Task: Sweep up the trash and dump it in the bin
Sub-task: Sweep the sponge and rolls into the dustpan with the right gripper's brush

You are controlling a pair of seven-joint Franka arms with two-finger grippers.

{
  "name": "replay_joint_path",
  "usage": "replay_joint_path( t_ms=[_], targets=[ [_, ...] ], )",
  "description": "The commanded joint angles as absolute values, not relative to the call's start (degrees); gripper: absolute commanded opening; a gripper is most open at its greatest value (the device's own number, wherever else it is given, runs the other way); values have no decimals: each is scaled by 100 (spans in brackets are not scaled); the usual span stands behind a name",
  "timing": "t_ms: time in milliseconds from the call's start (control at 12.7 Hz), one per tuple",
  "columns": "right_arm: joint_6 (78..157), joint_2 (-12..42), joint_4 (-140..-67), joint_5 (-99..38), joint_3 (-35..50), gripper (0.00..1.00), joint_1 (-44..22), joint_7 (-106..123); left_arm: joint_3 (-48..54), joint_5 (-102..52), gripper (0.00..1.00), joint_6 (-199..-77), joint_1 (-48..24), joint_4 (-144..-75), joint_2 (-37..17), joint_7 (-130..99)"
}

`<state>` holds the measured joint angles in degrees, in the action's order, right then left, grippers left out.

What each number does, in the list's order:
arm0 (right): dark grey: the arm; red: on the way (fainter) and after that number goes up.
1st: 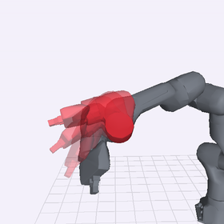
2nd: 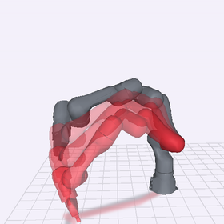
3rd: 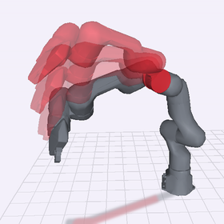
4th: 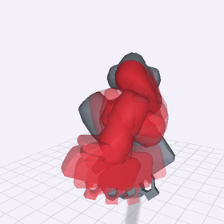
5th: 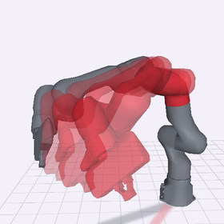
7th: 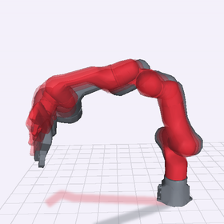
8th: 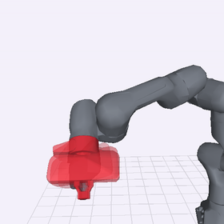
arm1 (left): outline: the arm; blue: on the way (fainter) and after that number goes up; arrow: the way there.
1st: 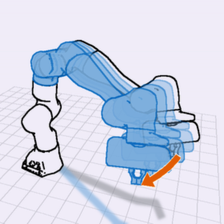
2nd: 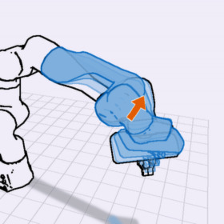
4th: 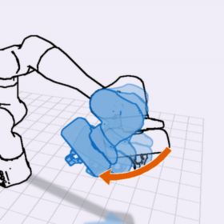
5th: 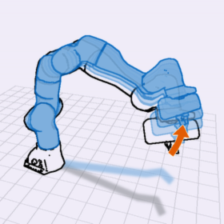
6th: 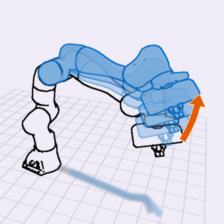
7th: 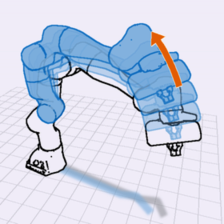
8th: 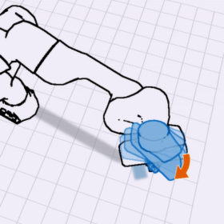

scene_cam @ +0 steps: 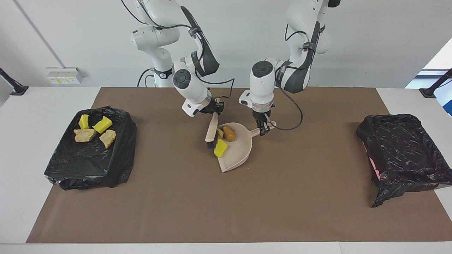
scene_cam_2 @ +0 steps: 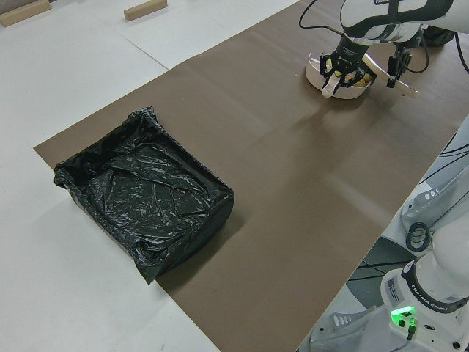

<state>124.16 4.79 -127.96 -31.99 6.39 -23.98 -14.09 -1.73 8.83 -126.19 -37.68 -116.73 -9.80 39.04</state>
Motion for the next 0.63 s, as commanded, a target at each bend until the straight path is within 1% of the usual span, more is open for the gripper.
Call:
replay_joint_path(
  t_ms=[0,79,315,551],
  targets=[
    [11957,510,-12377,-3314,615,0,-2443,-1782,-193,967,0,-12727,-3771,-11944,-809,4279],
    [11466,484,-12105,-3157,580,0,-2409,-2054,-193,967,0,-12735,-3683,-11944,-826,4341],
    [10095,369,-11305,-1998,571,0,-2189,-2469,-176,967,0,-12902,-3482,-11918,-870,4762],
    [9161,256,-11039,-1451,580,0,-2144,-2697,-176,923,0,-12920,-3341,-11866,-905,5141]
  ],
)
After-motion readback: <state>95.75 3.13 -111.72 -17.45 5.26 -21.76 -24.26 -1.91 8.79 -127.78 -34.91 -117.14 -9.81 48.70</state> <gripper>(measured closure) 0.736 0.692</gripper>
